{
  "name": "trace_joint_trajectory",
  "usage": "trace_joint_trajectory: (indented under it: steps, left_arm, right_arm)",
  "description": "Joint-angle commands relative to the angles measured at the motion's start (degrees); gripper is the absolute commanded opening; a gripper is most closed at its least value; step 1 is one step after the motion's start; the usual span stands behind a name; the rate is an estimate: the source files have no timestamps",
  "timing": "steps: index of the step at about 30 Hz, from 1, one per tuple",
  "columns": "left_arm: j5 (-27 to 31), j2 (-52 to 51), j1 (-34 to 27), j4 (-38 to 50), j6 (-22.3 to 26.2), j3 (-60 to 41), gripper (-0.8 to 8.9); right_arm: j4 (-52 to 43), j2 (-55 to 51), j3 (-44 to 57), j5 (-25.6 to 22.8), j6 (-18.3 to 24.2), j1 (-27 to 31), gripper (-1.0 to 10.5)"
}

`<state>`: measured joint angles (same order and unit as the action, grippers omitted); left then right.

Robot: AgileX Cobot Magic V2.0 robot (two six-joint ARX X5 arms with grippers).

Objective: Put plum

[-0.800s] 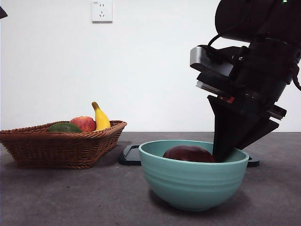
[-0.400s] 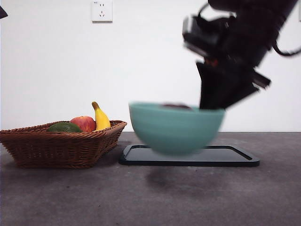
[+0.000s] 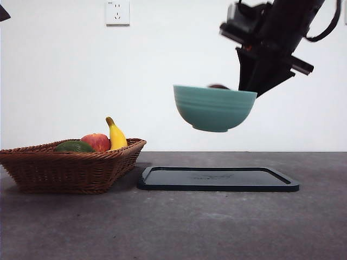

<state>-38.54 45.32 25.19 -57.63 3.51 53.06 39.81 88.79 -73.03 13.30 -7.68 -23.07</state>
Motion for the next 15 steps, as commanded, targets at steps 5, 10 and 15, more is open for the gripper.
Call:
trace_joint_trajectory:
  steps: [5,10,15]
  left_arm:
    - [-0.3,0.3,0.3,0.5,0.5,0.7,4.05]
    - [-0.3,0.3,0.3,0.5,0.5,0.7,4.05]
    - [-0.3,0.3,0.3,0.4,0.5,0.7,4.05]
  right_arm:
    - [0.5,10.1,-9.4,0.2,1.2,2.4,0.1]
    - [0.1,16.3,-12.7,0.1,1.2,3.5,0.1]
    - [-1.8,21.1,-13.9,0.1,1.2,3.9,0.1]
